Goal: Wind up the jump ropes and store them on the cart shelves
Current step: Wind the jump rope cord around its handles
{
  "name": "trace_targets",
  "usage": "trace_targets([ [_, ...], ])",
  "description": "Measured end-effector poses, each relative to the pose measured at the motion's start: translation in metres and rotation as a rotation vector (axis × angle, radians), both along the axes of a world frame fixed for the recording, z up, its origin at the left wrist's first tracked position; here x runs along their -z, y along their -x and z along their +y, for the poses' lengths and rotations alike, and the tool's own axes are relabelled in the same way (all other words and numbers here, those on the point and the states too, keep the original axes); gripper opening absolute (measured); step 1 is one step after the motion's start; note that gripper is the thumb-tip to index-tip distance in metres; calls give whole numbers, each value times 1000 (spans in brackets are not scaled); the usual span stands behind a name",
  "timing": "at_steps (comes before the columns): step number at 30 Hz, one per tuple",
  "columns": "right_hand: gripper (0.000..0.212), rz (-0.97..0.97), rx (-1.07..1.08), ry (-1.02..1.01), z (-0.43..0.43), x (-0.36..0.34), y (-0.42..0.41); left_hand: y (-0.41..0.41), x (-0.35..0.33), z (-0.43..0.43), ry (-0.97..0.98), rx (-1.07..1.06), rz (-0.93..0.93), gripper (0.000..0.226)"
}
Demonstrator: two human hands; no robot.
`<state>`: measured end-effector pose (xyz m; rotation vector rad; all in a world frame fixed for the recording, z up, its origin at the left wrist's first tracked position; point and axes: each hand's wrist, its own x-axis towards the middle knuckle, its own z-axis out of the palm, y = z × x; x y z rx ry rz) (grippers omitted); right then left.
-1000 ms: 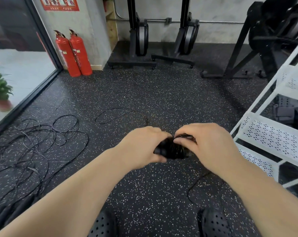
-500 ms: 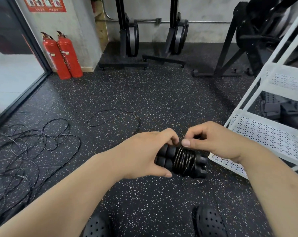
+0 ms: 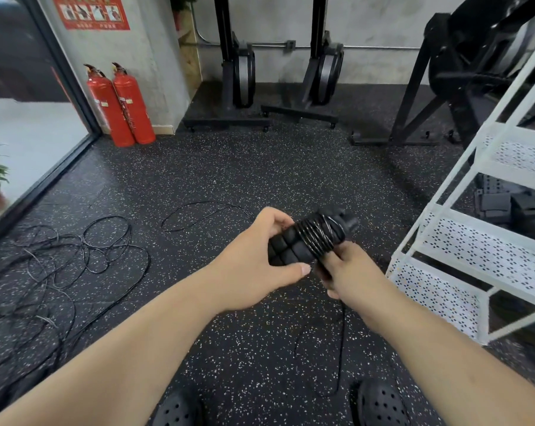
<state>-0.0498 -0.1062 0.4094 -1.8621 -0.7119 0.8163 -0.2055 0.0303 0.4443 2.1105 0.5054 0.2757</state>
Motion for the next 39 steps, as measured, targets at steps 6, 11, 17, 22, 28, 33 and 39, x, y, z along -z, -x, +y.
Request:
trace_targets([
  [6, 16, -558, -208, 221, -3, -1, 18, -4, 19, 24, -22, -293, 24, 56],
  [11, 26, -1085, -253, 336, -13, -19, 39, 0, 24, 34, -191, -313, 127, 56],
  [17, 25, -1269, -187, 205, -17, -33, 19, -3, 24, 28, -299, -194, 162, 57],
  [22, 17, -1157, -128, 76, -22, -40, 3, -6, 18, 15, -410, -86, 182, 50],
  [28, 19, -890, -187, 158, -22, -47, -17, -9, 16, 2, -447, 175, 171, 54],
  [33, 22, -578, -307, 158, -21, -52, -33, -8, 13, -2, -343, 298, 230, 58],
  [39, 30, -419, -339, 11, -24, -52, -44, -9, 4, -10, -260, 357, 244, 72],
])
